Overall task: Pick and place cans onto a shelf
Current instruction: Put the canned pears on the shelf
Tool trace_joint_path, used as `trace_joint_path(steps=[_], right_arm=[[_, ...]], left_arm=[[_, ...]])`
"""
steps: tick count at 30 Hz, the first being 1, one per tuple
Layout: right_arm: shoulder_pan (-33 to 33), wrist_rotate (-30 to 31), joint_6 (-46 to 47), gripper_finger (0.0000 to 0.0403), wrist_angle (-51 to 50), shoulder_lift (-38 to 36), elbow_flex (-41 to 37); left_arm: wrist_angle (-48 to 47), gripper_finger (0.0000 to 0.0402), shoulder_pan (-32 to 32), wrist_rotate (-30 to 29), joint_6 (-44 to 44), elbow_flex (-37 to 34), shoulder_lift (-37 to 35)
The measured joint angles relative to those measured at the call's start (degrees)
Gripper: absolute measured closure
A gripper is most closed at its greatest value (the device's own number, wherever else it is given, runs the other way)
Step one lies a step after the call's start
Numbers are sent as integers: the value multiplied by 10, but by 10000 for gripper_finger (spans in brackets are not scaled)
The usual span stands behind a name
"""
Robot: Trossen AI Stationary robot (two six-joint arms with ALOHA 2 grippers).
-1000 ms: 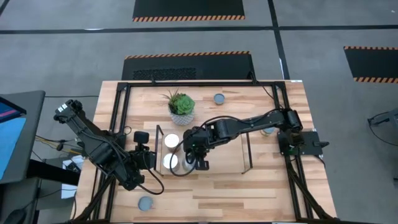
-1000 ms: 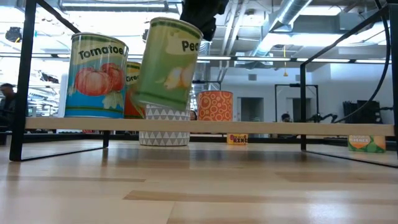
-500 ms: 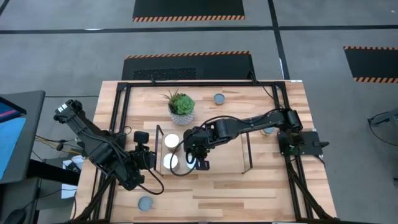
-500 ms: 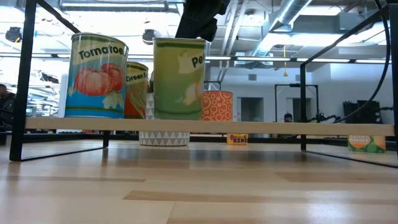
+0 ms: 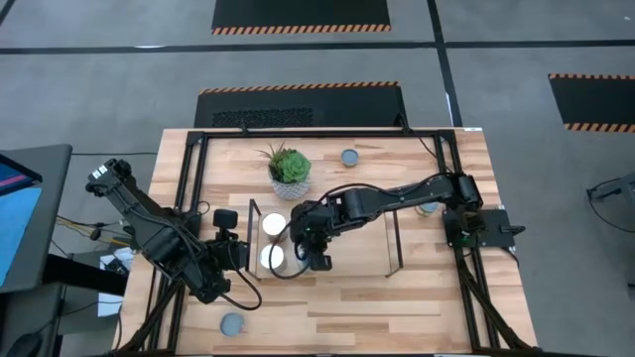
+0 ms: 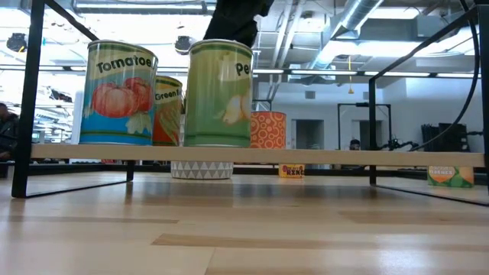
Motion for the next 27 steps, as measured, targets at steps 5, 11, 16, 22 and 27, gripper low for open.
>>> trace_joint_path(steps=[5, 11, 16, 22, 27], right_arm=[[-2, -10, 23, 342, -72, -2, 31], [29, -19, 67, 342, -211, -3, 45], [64, 19, 68, 342, -179, 0, 5], [84, 94, 70, 342, -107, 0, -44], [78, 95, 82, 342, -70, 0, -52]], left_arm=[[0, 345, 0, 0, 0, 0, 0], [0, 345, 0, 5, 0, 0, 0], [0, 345, 0, 5, -8, 0, 0], [0, 345, 0, 5, -17, 0, 0], [0, 345, 0, 5, -16, 0, 0]])
